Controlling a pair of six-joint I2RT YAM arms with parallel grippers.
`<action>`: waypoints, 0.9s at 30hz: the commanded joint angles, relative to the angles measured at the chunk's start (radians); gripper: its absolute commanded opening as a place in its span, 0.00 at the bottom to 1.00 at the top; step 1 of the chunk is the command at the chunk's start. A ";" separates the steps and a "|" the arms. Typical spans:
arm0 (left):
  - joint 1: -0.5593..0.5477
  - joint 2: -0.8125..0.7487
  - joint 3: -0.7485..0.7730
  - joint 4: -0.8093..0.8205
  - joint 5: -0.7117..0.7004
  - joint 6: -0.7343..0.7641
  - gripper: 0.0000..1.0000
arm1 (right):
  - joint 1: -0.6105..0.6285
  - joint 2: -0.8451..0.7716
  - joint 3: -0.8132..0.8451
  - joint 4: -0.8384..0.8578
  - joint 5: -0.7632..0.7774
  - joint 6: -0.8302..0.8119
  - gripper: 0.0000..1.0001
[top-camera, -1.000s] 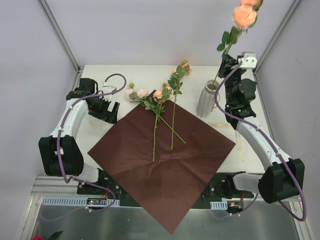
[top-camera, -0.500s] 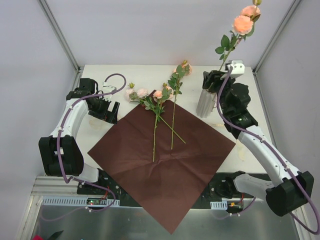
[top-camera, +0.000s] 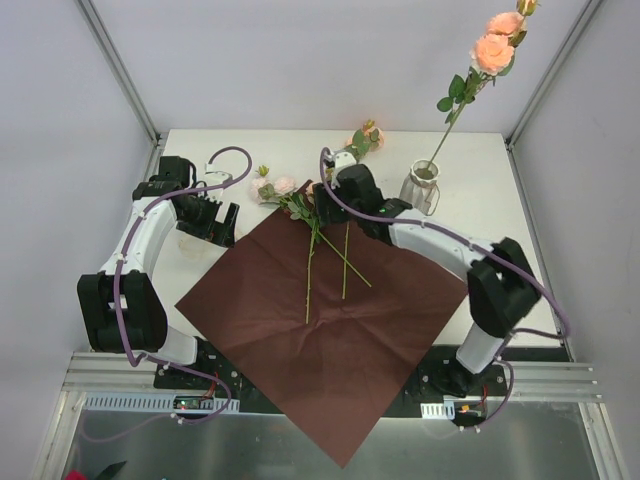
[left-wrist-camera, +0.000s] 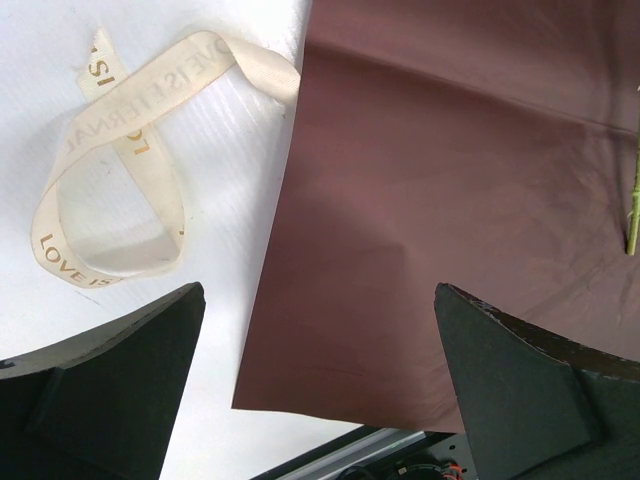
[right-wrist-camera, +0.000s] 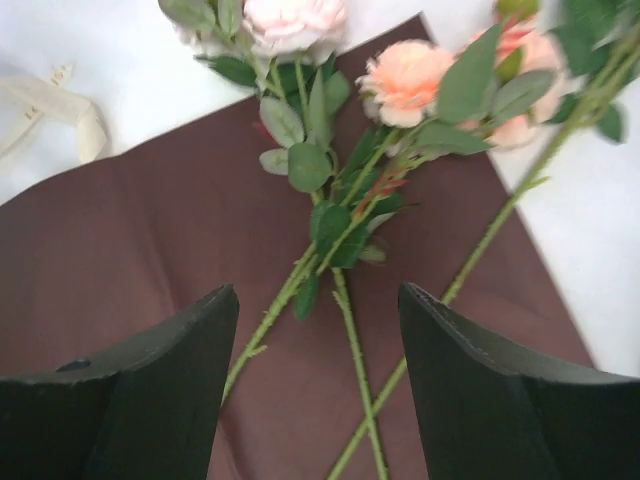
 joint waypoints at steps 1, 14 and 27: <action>0.001 -0.043 0.000 -0.025 -0.018 0.013 0.99 | 0.008 0.153 0.153 -0.124 -0.094 0.114 0.67; 0.001 -0.037 -0.019 -0.023 -0.026 0.044 0.99 | 0.058 0.319 0.259 -0.261 -0.144 0.216 0.62; 0.001 -0.047 -0.033 -0.023 -0.020 0.061 0.99 | 0.059 0.452 0.390 -0.359 -0.149 0.251 0.57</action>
